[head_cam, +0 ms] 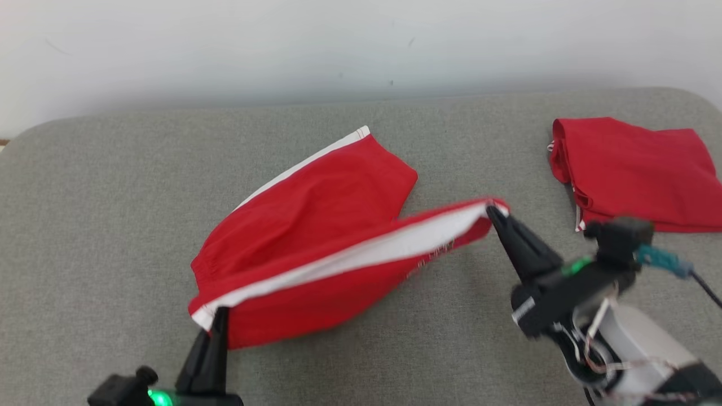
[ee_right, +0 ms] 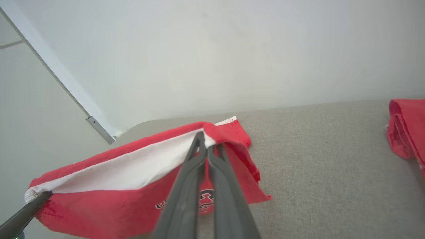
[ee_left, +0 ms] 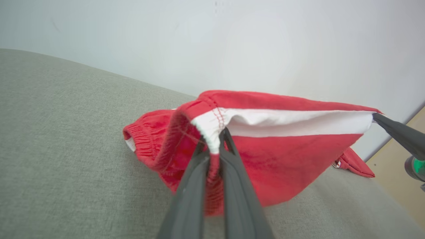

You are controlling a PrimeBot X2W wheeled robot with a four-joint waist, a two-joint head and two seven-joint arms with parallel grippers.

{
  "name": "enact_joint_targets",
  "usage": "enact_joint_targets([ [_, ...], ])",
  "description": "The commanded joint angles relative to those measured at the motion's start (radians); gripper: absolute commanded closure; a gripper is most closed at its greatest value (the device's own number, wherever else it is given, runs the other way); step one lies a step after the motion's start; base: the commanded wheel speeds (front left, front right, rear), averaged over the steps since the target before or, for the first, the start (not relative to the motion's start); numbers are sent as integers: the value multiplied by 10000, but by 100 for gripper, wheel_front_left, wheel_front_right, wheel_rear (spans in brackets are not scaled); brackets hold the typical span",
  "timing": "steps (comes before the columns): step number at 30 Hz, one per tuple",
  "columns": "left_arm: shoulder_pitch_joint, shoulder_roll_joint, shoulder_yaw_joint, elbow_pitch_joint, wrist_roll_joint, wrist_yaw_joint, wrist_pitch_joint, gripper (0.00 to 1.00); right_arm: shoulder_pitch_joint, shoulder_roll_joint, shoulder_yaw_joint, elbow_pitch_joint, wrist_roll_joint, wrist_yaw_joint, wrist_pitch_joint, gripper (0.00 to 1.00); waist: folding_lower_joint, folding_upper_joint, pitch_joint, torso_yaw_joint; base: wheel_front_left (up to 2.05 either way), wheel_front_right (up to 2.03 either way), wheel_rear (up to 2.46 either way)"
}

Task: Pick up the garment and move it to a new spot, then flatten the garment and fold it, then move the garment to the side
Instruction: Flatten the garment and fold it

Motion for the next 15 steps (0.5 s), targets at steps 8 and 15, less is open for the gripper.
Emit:
enact_joint_targets([
  [8, -1500, 301, 293, 773, -303, -4, -37, 100, -2580, 869, 340, 1642, -179, 1, 445, 100, 0, 0, 772, 229, 0, 0, 0],
  [15, -3081, 468, 107, 1820, -525, -6, -37, 100, -4847, 1565, 936, 3752, 150, 1, 529, 100, 0, 0, 1555, 612, 0, 0, 0],
])
